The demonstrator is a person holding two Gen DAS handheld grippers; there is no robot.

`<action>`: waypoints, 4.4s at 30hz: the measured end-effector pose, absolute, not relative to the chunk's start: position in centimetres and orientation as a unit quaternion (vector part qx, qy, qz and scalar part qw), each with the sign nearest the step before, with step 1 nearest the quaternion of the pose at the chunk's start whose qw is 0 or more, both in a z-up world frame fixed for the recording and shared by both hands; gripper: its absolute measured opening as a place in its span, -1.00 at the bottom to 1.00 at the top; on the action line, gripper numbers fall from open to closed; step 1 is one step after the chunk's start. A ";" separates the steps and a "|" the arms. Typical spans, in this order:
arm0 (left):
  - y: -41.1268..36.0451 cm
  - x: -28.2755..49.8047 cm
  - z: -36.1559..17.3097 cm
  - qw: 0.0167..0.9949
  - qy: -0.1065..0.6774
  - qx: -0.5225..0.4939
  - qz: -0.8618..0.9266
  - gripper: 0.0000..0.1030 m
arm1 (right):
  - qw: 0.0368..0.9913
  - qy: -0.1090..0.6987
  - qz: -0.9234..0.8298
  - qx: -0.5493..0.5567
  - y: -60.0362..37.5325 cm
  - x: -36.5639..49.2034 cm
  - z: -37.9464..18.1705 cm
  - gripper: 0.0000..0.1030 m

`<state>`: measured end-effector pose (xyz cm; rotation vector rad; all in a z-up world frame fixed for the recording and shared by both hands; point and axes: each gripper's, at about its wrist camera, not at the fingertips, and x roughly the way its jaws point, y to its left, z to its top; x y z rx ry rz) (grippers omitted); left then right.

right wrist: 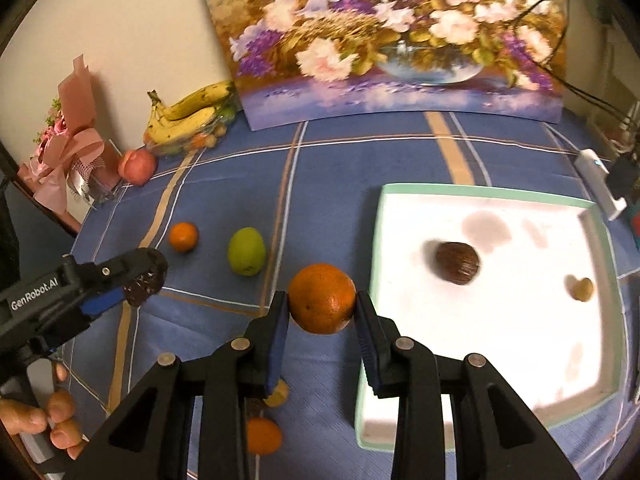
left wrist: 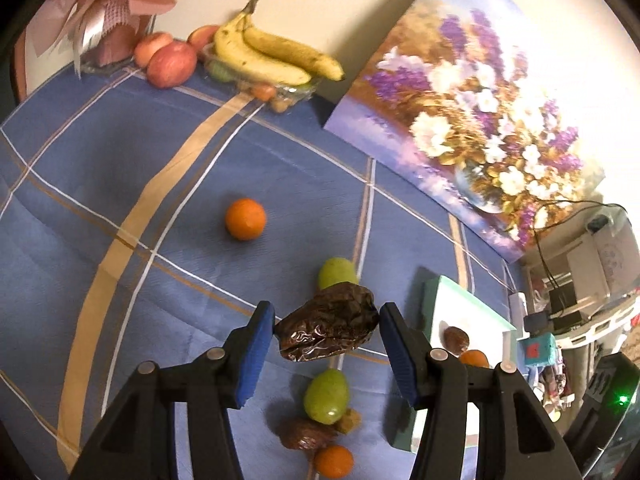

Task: Organize fruits
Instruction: 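Carry the orange over the white tray with the right tool while the left tool carries the wrinkled date, then open the right tool to release the orange while the left tool releases the wrinkled date into the tray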

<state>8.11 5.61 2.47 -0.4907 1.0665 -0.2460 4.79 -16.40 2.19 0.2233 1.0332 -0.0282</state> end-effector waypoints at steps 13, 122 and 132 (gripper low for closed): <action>1.0 6.1 3.9 0.829 0.501 -0.202 -0.146 0.11 | 0.865 0.483 -0.047 0.130 -20.5 1.9 2.7 -0.33; -3.7 6.0 0.3 0.819 0.552 -0.151 -0.052 0.94 | 0.821 0.521 -0.186 0.145 -32.8 -0.8 -0.6 0.45; 0.4 6.2 1.4 0.842 0.521 -0.142 0.003 1.00 | 0.832 0.508 -0.174 0.138 -31.3 -0.4 -0.5 0.68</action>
